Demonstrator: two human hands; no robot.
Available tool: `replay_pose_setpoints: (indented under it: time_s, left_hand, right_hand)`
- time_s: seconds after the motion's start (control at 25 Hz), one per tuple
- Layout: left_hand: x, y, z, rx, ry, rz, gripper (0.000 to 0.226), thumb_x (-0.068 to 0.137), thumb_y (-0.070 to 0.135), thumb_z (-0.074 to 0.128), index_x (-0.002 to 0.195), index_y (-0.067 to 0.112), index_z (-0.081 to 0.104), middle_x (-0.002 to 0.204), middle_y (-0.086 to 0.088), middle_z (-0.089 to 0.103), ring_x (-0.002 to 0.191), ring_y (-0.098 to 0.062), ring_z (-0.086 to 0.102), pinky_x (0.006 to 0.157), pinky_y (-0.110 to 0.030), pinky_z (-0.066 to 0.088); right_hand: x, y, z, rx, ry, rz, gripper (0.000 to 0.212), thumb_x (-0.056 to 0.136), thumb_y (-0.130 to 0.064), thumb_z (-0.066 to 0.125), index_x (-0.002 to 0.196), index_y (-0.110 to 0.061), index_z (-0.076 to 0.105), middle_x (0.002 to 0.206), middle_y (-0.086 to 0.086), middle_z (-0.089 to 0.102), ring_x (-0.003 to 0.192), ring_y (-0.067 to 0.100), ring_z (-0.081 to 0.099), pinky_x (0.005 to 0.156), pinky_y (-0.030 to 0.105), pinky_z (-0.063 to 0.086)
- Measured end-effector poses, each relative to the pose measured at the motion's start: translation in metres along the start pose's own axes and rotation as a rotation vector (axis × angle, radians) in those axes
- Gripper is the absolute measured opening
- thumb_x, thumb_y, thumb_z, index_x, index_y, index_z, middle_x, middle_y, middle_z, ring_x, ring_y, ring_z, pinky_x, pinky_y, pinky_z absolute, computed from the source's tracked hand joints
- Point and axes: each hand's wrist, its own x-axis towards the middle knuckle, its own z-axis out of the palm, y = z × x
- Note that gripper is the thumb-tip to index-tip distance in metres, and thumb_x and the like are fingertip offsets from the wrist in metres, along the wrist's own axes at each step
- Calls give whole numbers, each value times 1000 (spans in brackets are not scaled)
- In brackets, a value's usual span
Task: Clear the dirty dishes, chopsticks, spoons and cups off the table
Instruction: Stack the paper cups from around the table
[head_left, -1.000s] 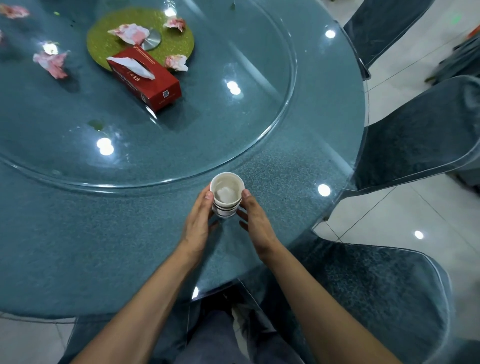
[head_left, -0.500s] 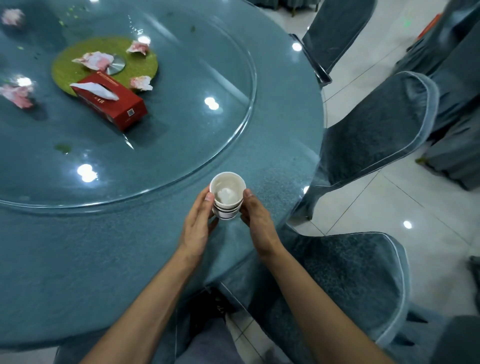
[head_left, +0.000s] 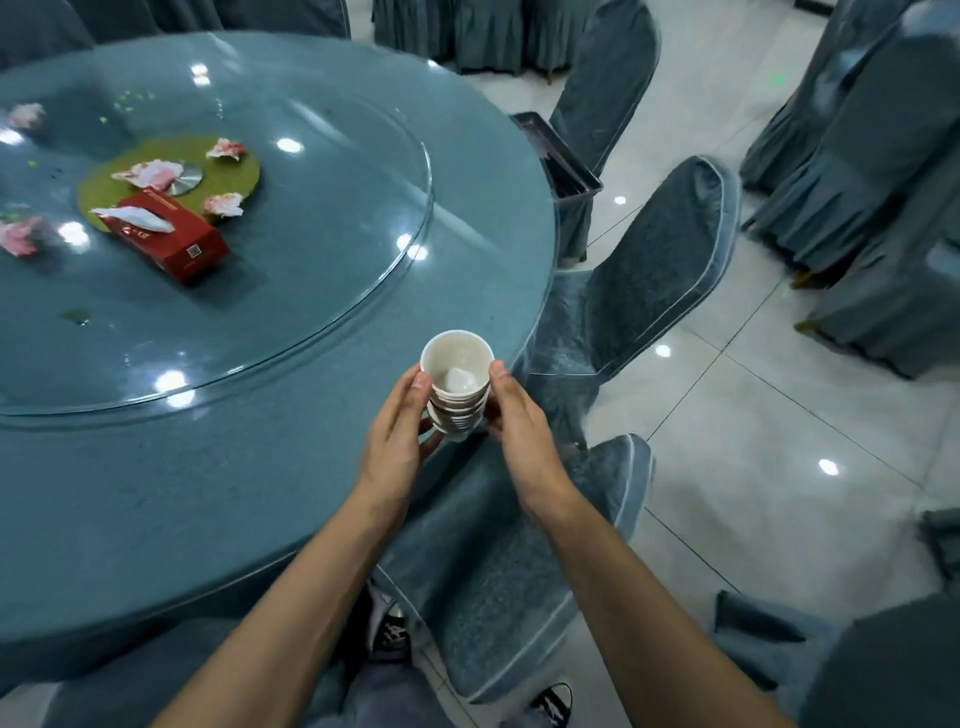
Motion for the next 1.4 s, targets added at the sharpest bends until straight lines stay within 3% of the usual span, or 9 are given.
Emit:
replay_pose_setpoints:
  time_s: [0.12,0.36,0.48,0.6,0.68,0.8,1.0,1.2,1.4]
  left_hand:
    - [-19,-5,53,15,-1,39,27,106,35,44,122,26,64,124,-5,71,98,-7,69,74,-18,57]
    - [-42,-17,140,15,-81,85,36,100,45,49,124,24,65,124,-9,72,120,-30,65,81,-28,57]
    - [-45,-21,177,31,-124,87,31,104,43,47,122,27,66,125,-8,72,121,-27,65,83,-26,56]
    - [-42,-27,206,57,-165,81,45,97,56,54,130,27,64,127,-7,71,121,-27,65,94,-38,54]
    - [-36,-31,228,81,-190,68,55,92,61,56,134,25,62,127,-7,71,120,-26,66,90,-35,56]
    - [-22,-35,264,112,-207,54,59,84,62,52,132,28,62,124,-4,72,115,-21,69,79,-24,57]
    - [26,-47,319,104,-232,37,39,102,50,49,132,31,62,128,-2,70,121,-19,66,98,-37,53]
    - [79,-35,376,108,-252,14,55,84,67,51,129,38,63,127,3,70,119,-14,66,97,-34,54]
    - [131,-27,426,126,-275,6,39,98,55,47,130,39,62,128,3,69,121,-14,65,100,-35,55]
  right_hand:
    - [-16,-14,-47,26,25,-28,82,68,-89,59,123,-30,71,122,-8,73,122,12,63,114,46,42]
    - [-41,-42,-137,22,64,-59,82,69,-89,55,122,-29,72,119,-10,74,119,9,64,113,44,43]
    - [-49,-56,-174,63,109,-79,68,77,-81,56,114,-27,76,114,-6,76,116,12,67,110,46,46]
    - [-53,-67,-203,85,145,-82,64,83,-72,57,119,-21,73,116,-4,75,116,13,67,110,43,47]
    - [-50,-73,-226,82,169,-74,59,85,-70,55,116,-24,74,114,-5,76,115,11,67,107,39,49]
    - [-39,-83,-259,91,194,-64,35,99,-55,51,102,-29,74,111,-4,76,113,12,68,104,36,52]
    - [3,-97,-306,89,248,-98,43,93,-61,51,105,-28,74,115,-4,75,115,11,67,109,41,48]
    - [56,-128,-347,79,300,-107,33,102,-51,48,99,-32,75,111,-8,76,111,7,68,108,41,49]
    - [105,-155,-386,77,325,-128,37,101,-55,48,105,-31,75,113,-7,75,113,10,67,108,44,49]
